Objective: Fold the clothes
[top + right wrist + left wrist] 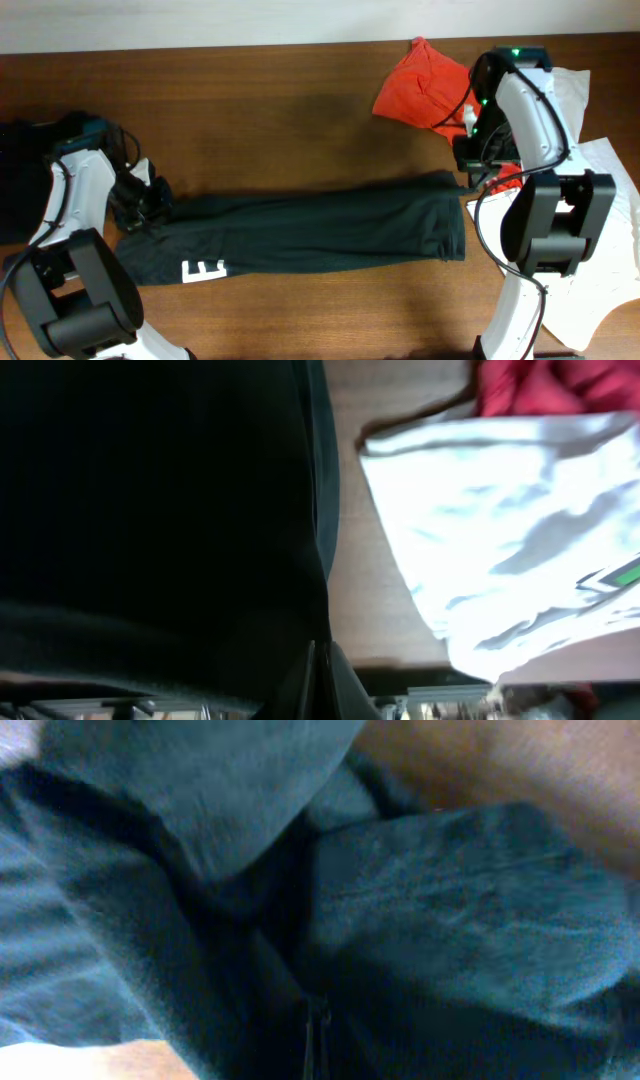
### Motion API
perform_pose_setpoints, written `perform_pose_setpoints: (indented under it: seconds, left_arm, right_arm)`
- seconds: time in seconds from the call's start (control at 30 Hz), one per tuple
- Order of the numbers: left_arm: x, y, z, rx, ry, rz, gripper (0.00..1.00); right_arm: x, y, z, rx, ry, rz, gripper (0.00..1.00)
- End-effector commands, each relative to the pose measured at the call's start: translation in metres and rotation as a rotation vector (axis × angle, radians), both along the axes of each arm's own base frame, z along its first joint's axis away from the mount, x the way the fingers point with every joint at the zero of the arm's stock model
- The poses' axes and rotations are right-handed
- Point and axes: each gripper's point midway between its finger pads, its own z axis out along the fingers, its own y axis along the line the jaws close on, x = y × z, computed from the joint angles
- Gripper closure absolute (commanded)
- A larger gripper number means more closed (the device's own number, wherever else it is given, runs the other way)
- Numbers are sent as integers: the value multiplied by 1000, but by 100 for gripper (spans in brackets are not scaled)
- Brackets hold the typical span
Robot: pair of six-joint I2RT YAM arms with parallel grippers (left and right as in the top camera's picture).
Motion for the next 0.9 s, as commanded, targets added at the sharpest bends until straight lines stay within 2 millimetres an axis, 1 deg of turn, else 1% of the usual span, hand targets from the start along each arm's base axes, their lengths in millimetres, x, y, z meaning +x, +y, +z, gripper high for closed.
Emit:
perform_pose_setpoints:
  seconds: [0.0, 0.1, 0.17, 0.3, 0.33, 0.37, 0.4, 0.5, 0.57, 0.63, 0.77, 0.8, 0.87]
  left_arm:
    - [-11, -2, -2, 6, 17, -20, 100]
    - [-12, 2, -3, 29, 25, -22, 100]
    - [-14, 4, -3, 44, 33, -20, 100]
    - [-15, 6, -3, 56, 40, -12, 100]
    - [-16, 6, -3, 53, 43, -12, 98]
    - [-17, 5, -3, 51, 48, -12, 80]
    - [-18, 5, -2, 49, 53, -12, 70]
    - [-20, 4, -2, 46, 60, -12, 59]
    - [-17, 4, -1, 46, 50, -11, 58]
    - [-9, 5, 4, 43, 24, -9, 58]
    - [39, -1, 35, -10, -159, -8, 59]
    - [51, -3, 39, -5, -206, -19, 59]
    - [67, -7, 40, 10, -267, -44, 58]
  right_arm:
    - [-22, 0, -7, -1, 74, -13, 96]
    - [-45, 5, -20, 25, 168, -19, 96]
    - [-54, 5, -24, 27, 203, -19, 96]
    - [-64, 6, -28, 28, 239, -20, 96]
    - [-66, 6, -29, 28, 247, -20, 91]
    - [-69, 6, -30, 28, 257, -20, 66]
    - [-70, 6, -30, 28, 262, -19, 57]
    - [-68, 5, -32, 25, 251, -19, 57]
    - [-64, 6, -34, 31, 235, -22, 57]
    - [-59, 10, -38, 48, 206, -31, 57]
    - [-36, 26, -49, 133, 102, -66, 63]
    - [-30, 29, -51, 153, 77, -73, 63]
    - [-21, 33, -55, 176, 39, -80, 63]
